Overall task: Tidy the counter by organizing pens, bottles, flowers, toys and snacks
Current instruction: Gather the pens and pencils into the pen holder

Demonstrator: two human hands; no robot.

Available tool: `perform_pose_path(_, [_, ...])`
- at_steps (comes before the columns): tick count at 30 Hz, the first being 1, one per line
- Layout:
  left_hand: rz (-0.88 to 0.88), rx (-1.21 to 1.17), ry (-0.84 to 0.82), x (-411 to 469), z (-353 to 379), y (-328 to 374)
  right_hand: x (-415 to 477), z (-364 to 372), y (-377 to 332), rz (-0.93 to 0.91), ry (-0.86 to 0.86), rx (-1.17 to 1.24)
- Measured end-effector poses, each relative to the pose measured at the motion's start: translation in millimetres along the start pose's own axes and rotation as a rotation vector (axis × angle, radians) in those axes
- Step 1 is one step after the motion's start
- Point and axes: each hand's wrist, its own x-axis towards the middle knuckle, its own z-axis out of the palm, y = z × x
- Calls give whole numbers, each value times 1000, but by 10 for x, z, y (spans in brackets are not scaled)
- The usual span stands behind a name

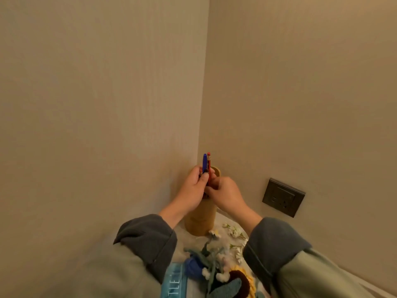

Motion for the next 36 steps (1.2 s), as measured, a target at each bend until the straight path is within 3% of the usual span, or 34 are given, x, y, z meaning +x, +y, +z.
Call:
perform_pose_path(8, [-73, 90, -29, 27, 11, -297, -65, 122, 144, -11, -28, -27])
perform_pose_path(14, [-35, 145, -12, -72, -19, -304, -230, 11, 102, -50, -16, 102])
perform_pose_path(21, [29, 58, 118, -593, 103, -58, -801, -240, 123, -17, 40, 215])
perform_pose_path(25, [40, -66, 50, -987, 415, 109, -1254, -437, 222, -32, 51, 182])
perform_pose_path(29, [-46, -148, -42, -1334, 802, 103, -1653, -628, 468, -4, 63, 154])
perform_pose_path(36, [-289, -188, -32, -1760, 1398, -139, -2269, -750, 1110, 143, 41, 71])
